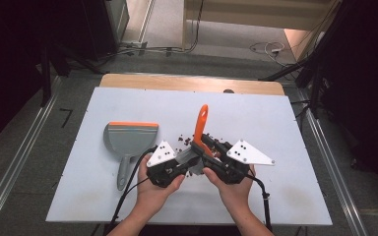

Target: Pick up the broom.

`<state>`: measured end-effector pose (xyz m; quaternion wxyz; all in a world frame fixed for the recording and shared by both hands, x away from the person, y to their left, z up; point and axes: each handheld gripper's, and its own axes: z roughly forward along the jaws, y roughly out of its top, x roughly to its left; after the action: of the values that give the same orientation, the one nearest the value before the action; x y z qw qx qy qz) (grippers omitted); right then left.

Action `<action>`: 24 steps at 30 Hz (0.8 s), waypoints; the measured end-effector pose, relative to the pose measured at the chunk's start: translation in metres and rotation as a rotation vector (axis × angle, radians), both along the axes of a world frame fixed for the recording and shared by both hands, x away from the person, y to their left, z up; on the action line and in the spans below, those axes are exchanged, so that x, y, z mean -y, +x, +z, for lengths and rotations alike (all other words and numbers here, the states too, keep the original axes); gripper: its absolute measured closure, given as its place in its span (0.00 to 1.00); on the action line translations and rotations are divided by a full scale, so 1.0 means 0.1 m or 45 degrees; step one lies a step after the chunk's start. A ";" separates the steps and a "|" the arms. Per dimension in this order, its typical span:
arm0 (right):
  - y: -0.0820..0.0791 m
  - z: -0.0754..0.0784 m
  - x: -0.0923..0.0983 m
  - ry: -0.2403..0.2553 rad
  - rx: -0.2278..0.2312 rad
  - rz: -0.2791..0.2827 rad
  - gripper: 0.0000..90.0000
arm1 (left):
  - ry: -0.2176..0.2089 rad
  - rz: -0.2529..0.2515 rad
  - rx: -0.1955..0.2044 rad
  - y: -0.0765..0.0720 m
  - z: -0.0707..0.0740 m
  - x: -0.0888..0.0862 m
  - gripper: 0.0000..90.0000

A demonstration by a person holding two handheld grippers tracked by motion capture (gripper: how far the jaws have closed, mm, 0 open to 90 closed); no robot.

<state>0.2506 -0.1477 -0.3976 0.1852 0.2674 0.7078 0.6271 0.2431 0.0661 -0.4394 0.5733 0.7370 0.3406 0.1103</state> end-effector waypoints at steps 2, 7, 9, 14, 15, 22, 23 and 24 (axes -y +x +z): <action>0.02 0.03 0.02 -0.013 0.004 0.018 0.59 | -0.003 -0.003 0.007 0.01 0.01 -0.05 0.95; 0.10 0.07 0.12 -0.027 -0.016 0.124 0.58 | -0.028 -0.047 0.020 0.06 0.05 -0.21 0.95; 0.14 0.07 0.16 -0.048 -0.029 0.161 0.58 | -0.035 -0.074 0.037 0.07 0.07 -0.28 0.95; 0.25 0.08 0.29 -0.033 -0.073 0.210 0.60 | -0.050 -0.173 0.054 0.09 0.10 -0.39 0.95; 0.28 0.07 0.32 -0.029 -0.090 0.244 0.61 | -0.052 -0.195 0.061 0.09 0.11 -0.41 0.95; 0.34 0.04 0.35 -0.064 -0.178 0.480 0.60 | -0.078 -0.356 0.075 0.09 0.11 -0.46 0.95; 0.34 0.03 0.34 -0.062 -0.186 0.500 0.60 | -0.082 -0.373 0.075 0.08 0.11 -0.46 0.95; 0.34 0.03 0.33 -0.058 -0.198 0.532 0.61 | -0.089 -0.394 0.073 0.08 0.12 -0.46 0.95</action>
<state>0.2848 -0.1809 -0.3951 0.0020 0.1585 0.7738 0.6133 0.2513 0.1118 -0.4278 0.6184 0.7567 0.2101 0.0296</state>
